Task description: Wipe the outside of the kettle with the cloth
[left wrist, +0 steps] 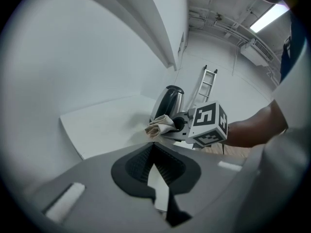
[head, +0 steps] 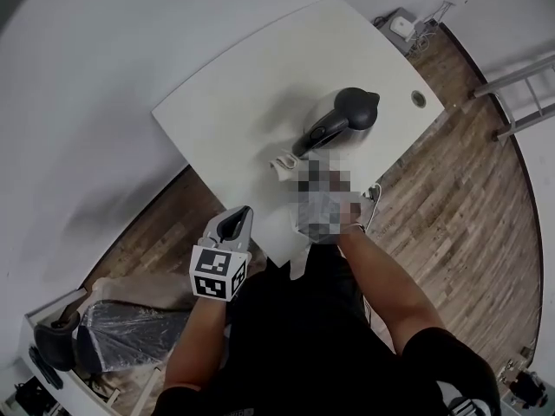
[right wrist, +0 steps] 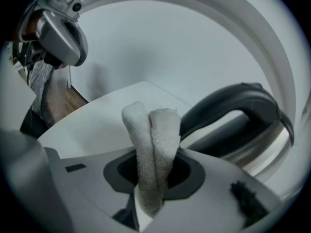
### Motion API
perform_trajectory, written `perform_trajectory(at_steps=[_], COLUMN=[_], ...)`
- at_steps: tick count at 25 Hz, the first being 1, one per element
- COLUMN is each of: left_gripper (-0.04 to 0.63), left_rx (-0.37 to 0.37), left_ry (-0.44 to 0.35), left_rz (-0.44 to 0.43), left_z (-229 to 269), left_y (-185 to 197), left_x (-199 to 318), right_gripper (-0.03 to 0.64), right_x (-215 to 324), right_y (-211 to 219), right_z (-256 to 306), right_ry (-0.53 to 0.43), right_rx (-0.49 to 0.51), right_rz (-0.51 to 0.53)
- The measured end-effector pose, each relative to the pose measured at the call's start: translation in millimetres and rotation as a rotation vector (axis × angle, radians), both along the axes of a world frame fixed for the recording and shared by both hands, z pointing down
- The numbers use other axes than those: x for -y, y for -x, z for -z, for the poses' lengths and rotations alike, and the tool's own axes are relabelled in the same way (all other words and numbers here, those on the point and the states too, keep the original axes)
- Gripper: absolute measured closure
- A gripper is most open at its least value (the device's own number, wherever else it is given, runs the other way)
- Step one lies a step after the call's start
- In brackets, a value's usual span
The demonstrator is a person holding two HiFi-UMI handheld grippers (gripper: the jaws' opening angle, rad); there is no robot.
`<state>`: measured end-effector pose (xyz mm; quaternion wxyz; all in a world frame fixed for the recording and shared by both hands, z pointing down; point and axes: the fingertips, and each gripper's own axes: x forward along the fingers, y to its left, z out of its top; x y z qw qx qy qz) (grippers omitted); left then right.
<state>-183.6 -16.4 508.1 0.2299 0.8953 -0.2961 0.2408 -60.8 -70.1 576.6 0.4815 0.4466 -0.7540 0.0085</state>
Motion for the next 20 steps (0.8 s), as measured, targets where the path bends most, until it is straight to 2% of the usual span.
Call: perform_trajectory(at_steps=[3, 6, 9, 14, 16, 20], left_gripper=[0.588, 0.588, 0.588, 0.588, 0.588, 0.588], left_rx=[-0.003, 0.0, 0.02, 0.014, -0.003, -0.028], left_ry=[-0.001, -0.011, -0.044, -0.082, -0.091, -0.111], left_rz=[-0.025, -0.048, -0.063, -0.078, -0.081, -0.09], left_z=[2.3, 3.0, 2.3, 10.7, 16.5, 29.5], left_y=[-11.8, -21.8, -32.4, -48.7, -52.0, -55.5], left_x=[-2.4, -2.5, 3.4, 12.0, 14.7, 16.0], right_gripper=[0.518, 0.518, 0.518, 0.518, 0.518, 0.518], right_x=[-10.7, -13.7, -10.5, -14.9, -14.0, -5.9], right_y=[-15.8, -29.3, -43.2, -66.3, -70.1, -71.7], right_z=[-12.4, -16.9, -13.6, 0.4, 10.3, 34.5], right_ry=[0.123, 0.202, 0.251, 0.27, 0.257, 0.216], right_rx=[0.164, 0.365, 0.575, 0.815, 0.861, 0.855], right_rz=[-0.118, -0.26, -0.409, -0.593, -0.62, -0.601])
